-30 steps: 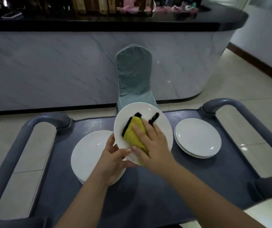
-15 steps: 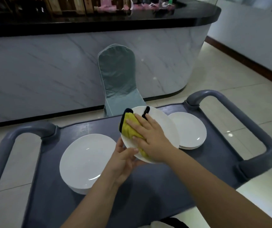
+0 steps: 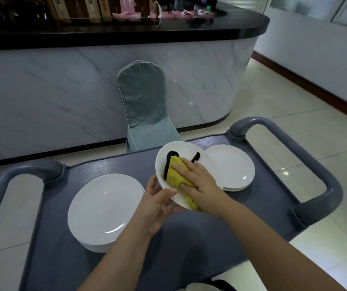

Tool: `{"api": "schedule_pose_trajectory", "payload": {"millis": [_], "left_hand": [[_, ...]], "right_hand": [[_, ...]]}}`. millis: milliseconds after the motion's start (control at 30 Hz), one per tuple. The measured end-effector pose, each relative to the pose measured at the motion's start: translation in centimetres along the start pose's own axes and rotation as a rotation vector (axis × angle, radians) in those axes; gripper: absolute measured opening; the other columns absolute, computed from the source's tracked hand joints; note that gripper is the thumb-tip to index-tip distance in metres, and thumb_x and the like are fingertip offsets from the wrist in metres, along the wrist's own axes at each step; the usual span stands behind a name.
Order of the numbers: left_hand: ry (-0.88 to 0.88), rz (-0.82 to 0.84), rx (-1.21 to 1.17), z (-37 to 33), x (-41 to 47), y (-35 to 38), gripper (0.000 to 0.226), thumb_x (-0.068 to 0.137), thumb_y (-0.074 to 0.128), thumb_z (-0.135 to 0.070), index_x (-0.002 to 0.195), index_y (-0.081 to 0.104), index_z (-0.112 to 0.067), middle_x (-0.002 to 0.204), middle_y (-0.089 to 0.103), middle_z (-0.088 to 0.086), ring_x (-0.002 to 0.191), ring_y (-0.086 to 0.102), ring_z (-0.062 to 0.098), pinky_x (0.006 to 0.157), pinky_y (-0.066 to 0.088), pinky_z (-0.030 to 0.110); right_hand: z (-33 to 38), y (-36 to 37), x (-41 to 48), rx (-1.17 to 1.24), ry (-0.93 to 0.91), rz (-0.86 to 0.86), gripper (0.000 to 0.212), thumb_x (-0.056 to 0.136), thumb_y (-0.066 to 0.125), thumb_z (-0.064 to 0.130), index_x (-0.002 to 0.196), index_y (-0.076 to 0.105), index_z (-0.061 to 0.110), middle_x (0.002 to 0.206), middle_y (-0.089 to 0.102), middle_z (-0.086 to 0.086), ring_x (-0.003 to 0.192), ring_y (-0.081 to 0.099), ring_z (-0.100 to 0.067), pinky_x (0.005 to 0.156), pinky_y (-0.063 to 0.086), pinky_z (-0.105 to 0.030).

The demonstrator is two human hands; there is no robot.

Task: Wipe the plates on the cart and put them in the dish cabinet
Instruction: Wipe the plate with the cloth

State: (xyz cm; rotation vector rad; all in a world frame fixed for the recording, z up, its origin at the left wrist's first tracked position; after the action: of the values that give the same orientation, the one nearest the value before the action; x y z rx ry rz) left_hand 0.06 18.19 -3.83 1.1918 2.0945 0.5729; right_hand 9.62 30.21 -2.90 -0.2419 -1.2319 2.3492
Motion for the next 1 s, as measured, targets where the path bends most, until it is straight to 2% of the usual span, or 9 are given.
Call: {"api": "schedule_pose_trajectory", "payload": {"millis": [100,200,300,367,500,567,667,833,1000], "left_hand": [[0.038,-0.05,0.012,-1.0,0.2,-0.8,0.07,0.07,0.066,0.004,0.133,0.048,-0.019,0.123,0.064,0.014,0.099,0.068,0.034,0.072,0.058,0.054],[0.059,-0.068,-0.015,-1.6,0.4,-1.4,0.078,0.066,0.072,0.006,0.135,0.047,-0.021,0.125,0.062,0.015,0.097,0.069,0.033,0.07,0.057,0.052],[0.068,-0.037,-0.008,-1.6,0.2,-0.9,0.07,0.069,0.068,0.007,0.131,0.051,-0.021,0.122,0.064,0.016,0.094,0.069,0.031,0.065,0.058,0.048],[0.083,-0.049,-0.007,-1.7,0.2,-0.7,0.067,0.071,0.064,0.011,0.13,0.051,-0.019,0.116,0.067,0.011,0.093,0.069,0.03,0.064,0.057,0.048],[0.084,-0.049,-0.024,-1.8,0.4,-0.3,0.067,0.071,0.061,0.006,0.131,0.052,-0.022,0.121,0.065,0.01,0.1,0.066,0.031,0.065,0.057,0.048],[0.064,-0.033,-0.026,-1.4,0.6,0.3,0.066,0.071,0.06,0.004,0.131,0.052,-0.022,0.121,0.064,0.014,0.094,0.067,0.029,0.063,0.058,0.045],[0.061,-0.019,-0.031,-1.0,0.7,0.5,0.072,0.067,0.063,0.008,0.131,0.053,-0.022,0.122,0.064,0.015,0.095,0.067,0.029,0.064,0.058,0.044],[0.041,0.018,0.061,-1.1,0.3,0.9,0.073,0.062,0.061,0.009,0.128,0.053,-0.02,0.11,0.07,0.003,0.103,0.065,0.027,0.067,0.057,0.049],[0.058,0.055,0.107,-1.7,0.7,1.7,0.074,0.07,0.06,0.016,0.135,0.048,-0.016,0.122,0.064,0.013,0.109,0.064,0.033,0.071,0.058,0.053]], "right_hand": [[-2.3,-1.2,-0.2,-0.084,0.054,-0.01,0.06,0.083,0.021,0.063,0.142,0.019,0.056,0.155,0.007,0.025,0.147,0.017,-0.022,0.121,0.008,-0.037],[-0.6,0.4,-2.3,-0.054,-0.045,-0.032,0.057,0.09,0.029,0.055,0.147,0.024,0.049,0.16,0.012,0.017,0.147,0.021,-0.021,0.12,0.012,-0.042],[0.4,1.6,-3.4,-0.017,-0.14,-0.037,0.053,0.096,0.037,0.046,0.148,0.029,0.047,0.161,0.016,0.019,0.148,0.018,-0.015,0.12,0.014,-0.043],[-2.3,0.5,-3.3,0.014,-0.088,-0.072,0.052,0.095,0.04,0.044,0.147,0.036,0.041,0.16,0.022,0.015,0.147,0.021,-0.014,0.121,0.014,-0.043],[-3.5,-0.3,-4.2,-0.06,-0.023,-0.161,0.052,0.096,0.035,0.046,0.146,0.024,0.053,0.158,0.025,0.018,0.147,0.019,-0.023,0.116,0.017,-0.056],[-0.4,0.9,-4.6,-0.034,-0.082,-0.145,0.053,0.096,0.035,0.046,0.145,0.019,0.057,0.158,0.025,0.019,0.147,0.018,-0.02,0.117,0.012,-0.049],[-0.8,0.4,-4.2,-0.047,-0.133,-0.191,0.052,0.096,0.039,0.044,0.147,0.03,0.048,0.158,0.026,0.017,0.145,0.022,-0.017,0.117,0.015,-0.045],[-6.0,-3.3,0.2,-0.105,0.155,-0.254,0.056,0.09,0.023,0.057,0.145,0.022,0.053,0.16,0.015,0.02,0.148,0.017,-0.02,0.115,0.018,-0.049],[2.2,-2.6,4.0,-0.074,-0.063,-0.261,0.057,0.097,0.025,0.051,0.152,0.018,0.044,0.163,0.008,0.016,0.151,0.007,-0.018,0.12,0.011,-0.048]]}}
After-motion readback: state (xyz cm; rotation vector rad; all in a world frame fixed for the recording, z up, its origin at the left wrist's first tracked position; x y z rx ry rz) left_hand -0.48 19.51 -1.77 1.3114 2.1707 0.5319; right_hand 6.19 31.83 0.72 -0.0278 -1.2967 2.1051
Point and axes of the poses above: each hand's wrist, its own x-axis towards the middle knuckle, its own y-axis out of the palm, z = x × y, the point moved 4 cm from there along x, towards the middle knuckle
